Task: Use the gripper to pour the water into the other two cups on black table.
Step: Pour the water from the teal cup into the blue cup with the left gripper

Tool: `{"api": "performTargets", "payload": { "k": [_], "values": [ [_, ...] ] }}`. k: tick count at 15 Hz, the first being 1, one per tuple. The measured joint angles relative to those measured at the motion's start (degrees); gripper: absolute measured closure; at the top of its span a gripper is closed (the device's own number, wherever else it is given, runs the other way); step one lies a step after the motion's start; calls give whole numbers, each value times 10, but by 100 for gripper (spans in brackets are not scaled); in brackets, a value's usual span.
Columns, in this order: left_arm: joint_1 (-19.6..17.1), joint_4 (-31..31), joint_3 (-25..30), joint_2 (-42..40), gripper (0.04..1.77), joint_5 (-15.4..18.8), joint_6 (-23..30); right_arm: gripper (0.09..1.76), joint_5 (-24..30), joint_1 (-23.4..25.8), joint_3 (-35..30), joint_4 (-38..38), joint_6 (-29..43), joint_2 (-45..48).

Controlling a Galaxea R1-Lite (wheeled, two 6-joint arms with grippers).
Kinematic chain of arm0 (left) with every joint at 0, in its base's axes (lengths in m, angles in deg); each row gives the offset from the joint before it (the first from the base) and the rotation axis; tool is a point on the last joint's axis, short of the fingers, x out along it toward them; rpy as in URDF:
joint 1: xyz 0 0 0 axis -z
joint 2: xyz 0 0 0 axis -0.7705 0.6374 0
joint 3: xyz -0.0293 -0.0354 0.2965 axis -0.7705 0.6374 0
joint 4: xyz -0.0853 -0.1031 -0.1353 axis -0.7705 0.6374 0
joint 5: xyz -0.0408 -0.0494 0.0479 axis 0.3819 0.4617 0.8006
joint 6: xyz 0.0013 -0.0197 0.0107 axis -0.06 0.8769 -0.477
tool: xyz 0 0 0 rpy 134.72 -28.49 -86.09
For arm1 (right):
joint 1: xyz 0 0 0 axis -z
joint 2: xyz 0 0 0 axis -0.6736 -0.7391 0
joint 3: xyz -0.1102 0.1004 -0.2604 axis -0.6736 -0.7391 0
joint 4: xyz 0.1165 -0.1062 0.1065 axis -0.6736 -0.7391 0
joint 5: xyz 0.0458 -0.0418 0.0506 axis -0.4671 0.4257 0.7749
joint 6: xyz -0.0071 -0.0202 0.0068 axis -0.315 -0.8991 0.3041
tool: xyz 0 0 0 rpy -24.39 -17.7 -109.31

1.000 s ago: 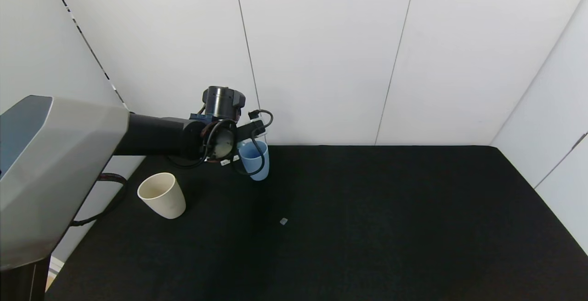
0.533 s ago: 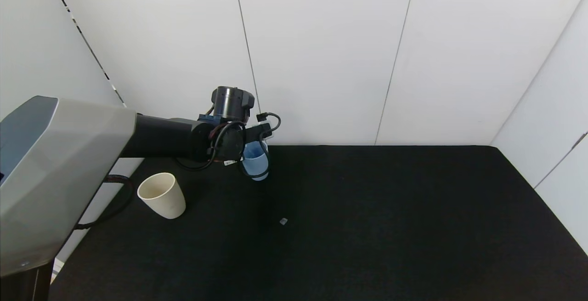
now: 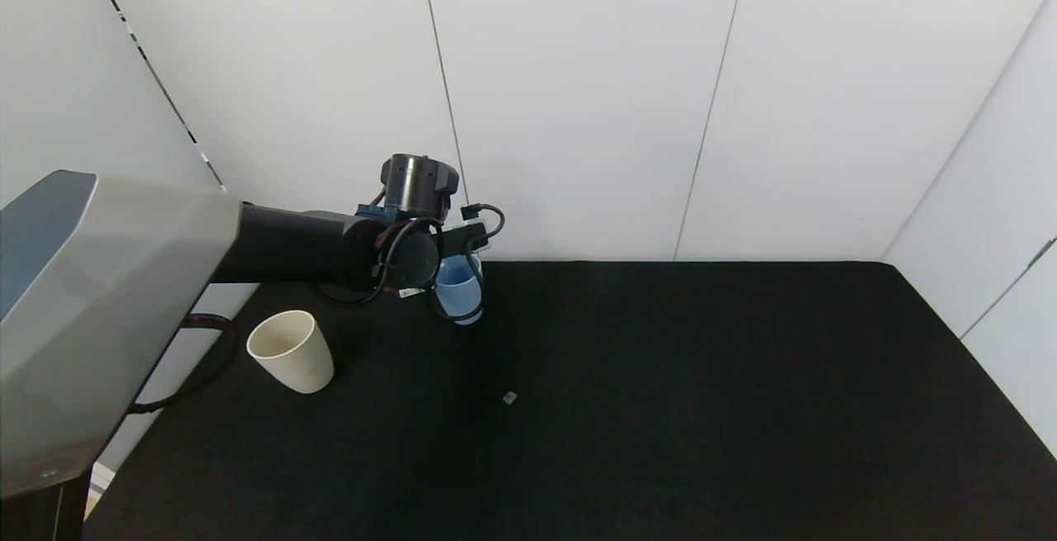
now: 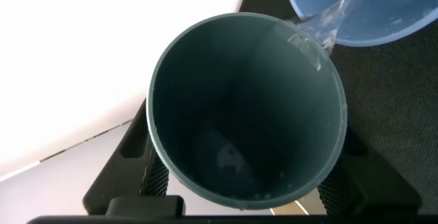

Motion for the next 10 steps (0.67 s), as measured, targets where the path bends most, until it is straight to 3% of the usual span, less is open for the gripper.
{"api": "performTargets", "payload": {
  "k": [10],
  "values": [
    [1,-7,4,-5,64,0,3,14,0,0,0,0,0,0]
  ]
}}
